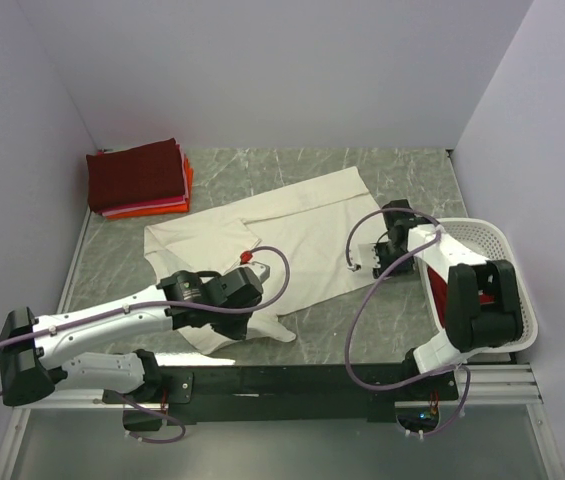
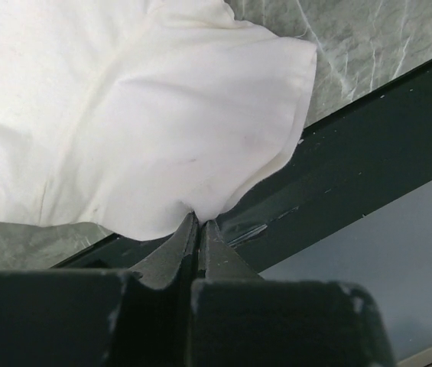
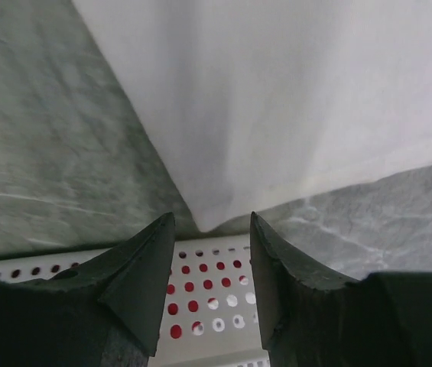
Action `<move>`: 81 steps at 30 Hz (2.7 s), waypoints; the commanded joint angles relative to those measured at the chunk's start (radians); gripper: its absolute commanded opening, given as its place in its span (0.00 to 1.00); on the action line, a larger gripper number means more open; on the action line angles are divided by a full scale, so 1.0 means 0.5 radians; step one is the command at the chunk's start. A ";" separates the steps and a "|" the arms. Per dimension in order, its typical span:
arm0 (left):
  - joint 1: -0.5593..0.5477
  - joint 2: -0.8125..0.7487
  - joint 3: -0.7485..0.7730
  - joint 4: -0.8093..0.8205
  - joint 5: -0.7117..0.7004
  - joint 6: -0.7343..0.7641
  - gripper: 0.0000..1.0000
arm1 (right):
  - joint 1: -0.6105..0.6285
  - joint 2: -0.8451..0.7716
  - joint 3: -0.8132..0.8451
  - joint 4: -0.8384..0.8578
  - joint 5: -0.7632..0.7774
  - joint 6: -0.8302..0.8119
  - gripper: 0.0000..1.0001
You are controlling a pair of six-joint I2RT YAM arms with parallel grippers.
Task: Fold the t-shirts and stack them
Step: Fold the tshirt
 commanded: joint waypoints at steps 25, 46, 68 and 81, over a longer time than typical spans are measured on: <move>0.108 -0.106 -0.051 0.093 0.120 0.079 0.01 | -0.050 0.379 -0.118 0.395 0.462 -0.004 0.35; 0.319 -0.140 0.047 0.044 0.006 0.125 0.01 | -0.112 0.241 0.180 0.358 0.048 0.532 0.00; 0.780 -0.109 0.317 0.087 -0.089 0.364 0.00 | -0.136 0.354 0.440 0.606 -0.066 1.076 0.00; 1.093 0.028 0.658 0.148 -0.199 0.612 0.00 | -0.133 0.498 0.643 0.603 -0.093 1.244 0.00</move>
